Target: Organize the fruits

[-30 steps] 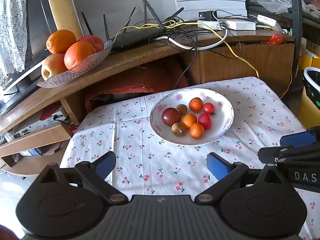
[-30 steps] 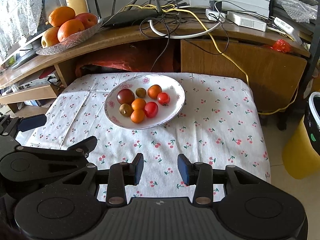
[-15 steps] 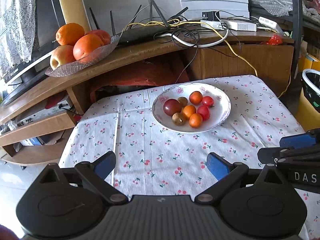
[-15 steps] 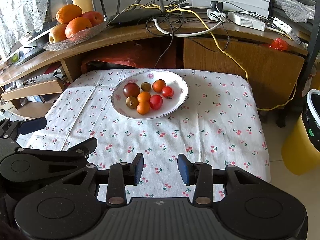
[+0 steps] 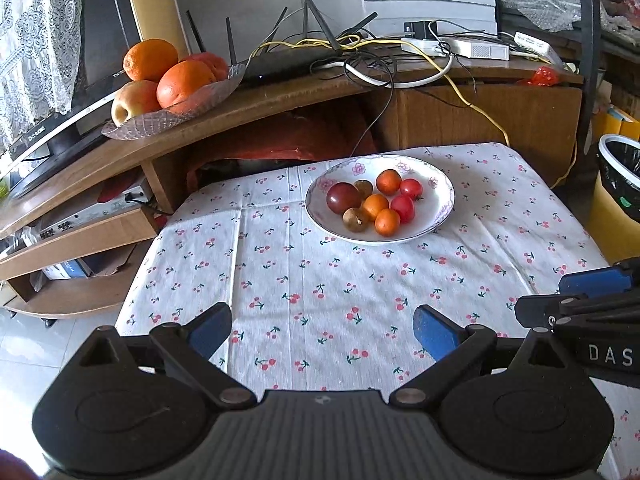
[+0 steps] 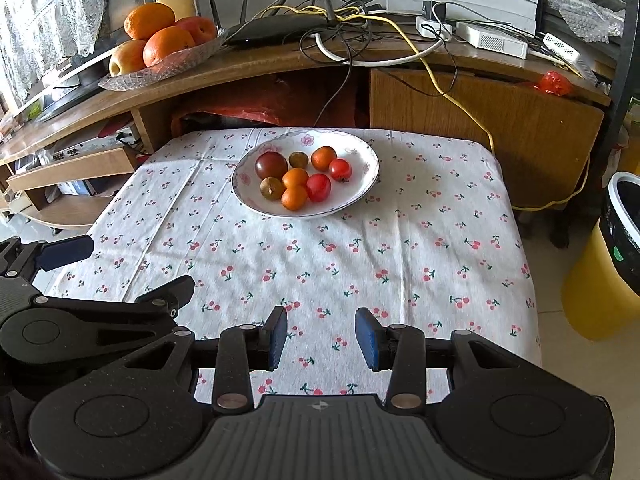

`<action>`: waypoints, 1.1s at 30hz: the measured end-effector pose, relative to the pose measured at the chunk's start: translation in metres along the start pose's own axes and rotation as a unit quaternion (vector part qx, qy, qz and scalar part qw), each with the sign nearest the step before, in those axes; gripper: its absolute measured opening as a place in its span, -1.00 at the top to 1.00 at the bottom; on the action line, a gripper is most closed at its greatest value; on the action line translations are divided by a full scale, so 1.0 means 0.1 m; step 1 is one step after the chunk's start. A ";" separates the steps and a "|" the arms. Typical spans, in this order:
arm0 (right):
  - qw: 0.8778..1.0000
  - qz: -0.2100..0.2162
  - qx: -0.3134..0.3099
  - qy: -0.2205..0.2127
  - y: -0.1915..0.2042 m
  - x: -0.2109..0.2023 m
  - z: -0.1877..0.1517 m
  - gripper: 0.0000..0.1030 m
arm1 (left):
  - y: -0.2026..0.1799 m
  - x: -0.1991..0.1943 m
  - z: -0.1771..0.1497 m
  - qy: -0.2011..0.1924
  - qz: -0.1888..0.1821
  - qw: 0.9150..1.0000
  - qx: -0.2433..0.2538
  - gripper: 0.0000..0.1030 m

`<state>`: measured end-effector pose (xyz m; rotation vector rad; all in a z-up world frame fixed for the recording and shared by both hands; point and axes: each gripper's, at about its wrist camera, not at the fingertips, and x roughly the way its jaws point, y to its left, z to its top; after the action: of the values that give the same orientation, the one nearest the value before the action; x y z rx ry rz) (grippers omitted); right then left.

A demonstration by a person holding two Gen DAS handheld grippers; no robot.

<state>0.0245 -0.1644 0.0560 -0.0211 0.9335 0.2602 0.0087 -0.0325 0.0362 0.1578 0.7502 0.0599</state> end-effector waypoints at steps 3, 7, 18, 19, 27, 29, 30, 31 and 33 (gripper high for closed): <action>1.000 -0.001 0.000 0.000 0.01 -0.02 -0.03 0.32 | 0.00 -0.03 -0.03 0.000 0.002 1.000 0.000 -1.00; 1.000 -0.002 -0.002 0.002 0.03 -0.05 -0.08 0.32 | 0.00 -0.07 -0.07 0.003 0.002 1.000 -0.002 -1.00; 1.000 0.000 -0.006 0.008 0.09 -0.12 -0.18 0.32 | 0.03 -0.18 -0.22 0.009 0.003 1.000 -0.010 -1.00; 1.000 -0.001 -0.007 0.008 0.10 -0.13 -0.19 0.32 | 0.03 -0.19 -0.23 0.009 0.003 1.000 -0.010 -1.00; 1.000 0.005 -0.016 0.012 0.17 -0.16 -0.27 0.30 | 0.07 -0.25 -0.28 0.007 0.005 1.000 -0.020 -1.00; 1.000 0.004 -0.018 0.011 0.19 -0.17 -0.28 0.29 | 0.07 -0.26 -0.29 0.007 0.008 1.000 -0.020 -1.00; 1.000 0.003 -0.020 0.009 0.19 -0.18 -0.29 0.29 | 0.06 -0.26 -0.29 0.007 0.009 1.000 -0.019 -1.00; 1.000 0.003 -0.020 0.009 0.19 -0.17 -0.29 0.29 | 0.06 -0.26 -0.30 0.007 0.008 1.000 -0.019 -1.00; 1.000 0.005 -0.019 0.010 0.19 -0.17 -0.29 0.28 | 0.07 -0.27 -0.30 0.007 0.007 1.000 -0.020 -1.00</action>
<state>-0.0125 -0.1538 0.0542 -0.0537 0.9487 0.2871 -0.0313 -0.0251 0.0334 0.1242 0.7621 0.0907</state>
